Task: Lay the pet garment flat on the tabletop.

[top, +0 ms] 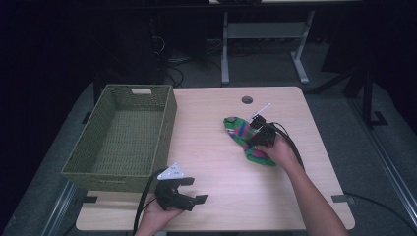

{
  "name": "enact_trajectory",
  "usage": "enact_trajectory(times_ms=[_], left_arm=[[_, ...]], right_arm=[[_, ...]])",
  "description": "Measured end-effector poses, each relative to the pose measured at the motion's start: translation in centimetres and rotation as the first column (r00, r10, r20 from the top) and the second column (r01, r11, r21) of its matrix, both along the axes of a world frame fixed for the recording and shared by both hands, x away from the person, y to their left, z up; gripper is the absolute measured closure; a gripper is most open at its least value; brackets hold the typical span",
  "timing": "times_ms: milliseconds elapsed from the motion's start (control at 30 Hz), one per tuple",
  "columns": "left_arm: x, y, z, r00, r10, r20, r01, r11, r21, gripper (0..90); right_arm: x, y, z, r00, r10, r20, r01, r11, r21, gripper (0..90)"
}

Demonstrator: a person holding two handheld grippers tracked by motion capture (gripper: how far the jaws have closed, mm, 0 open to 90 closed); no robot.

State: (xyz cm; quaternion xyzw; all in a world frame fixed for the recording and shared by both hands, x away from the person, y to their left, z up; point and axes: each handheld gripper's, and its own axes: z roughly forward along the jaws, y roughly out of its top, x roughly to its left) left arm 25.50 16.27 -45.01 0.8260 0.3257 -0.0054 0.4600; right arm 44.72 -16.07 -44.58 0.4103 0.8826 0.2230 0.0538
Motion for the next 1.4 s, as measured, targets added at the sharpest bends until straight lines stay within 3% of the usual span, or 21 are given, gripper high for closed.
enact_trajectory(times_ms=[467, 800, 1033, 1400], left_arm=[[0.2, 0.6, 0.1, 0.9999, 0.014, 0.001, -0.014, 0.9998, -0.012, 16.6], [0.1, 0.5, 0.1, 0.9999, 0.017, 0.002, -0.017, 0.9998, -0.010, 16.6], [0.1, 0.6, 0.1, 0.9998, 0.021, 0.002, -0.021, 0.9997, -0.013, 16.6], [0.2, 0.8, 0.1, 0.9996, 0.029, 0.003, -0.029, 0.9993, -0.024, 16.6]], right_arm=[[0.3, -1.5, 0.1, 0.9988, -0.029, -0.040, 0.033, 0.993, 0.111, 72.5], [-0.2, -2.6, 2.4, 0.9994, -0.022, -0.027, 0.026, 0.985, 0.171, 72.7], [-0.7, -3.7, 4.0, 0.9994, -0.030, -0.015, 0.032, 0.971, 0.235, 72.8], [-1.7, -4.5, 5.3, 0.9999, -0.016, 0.006, 0.014, 0.968, 0.251, 72.7]])
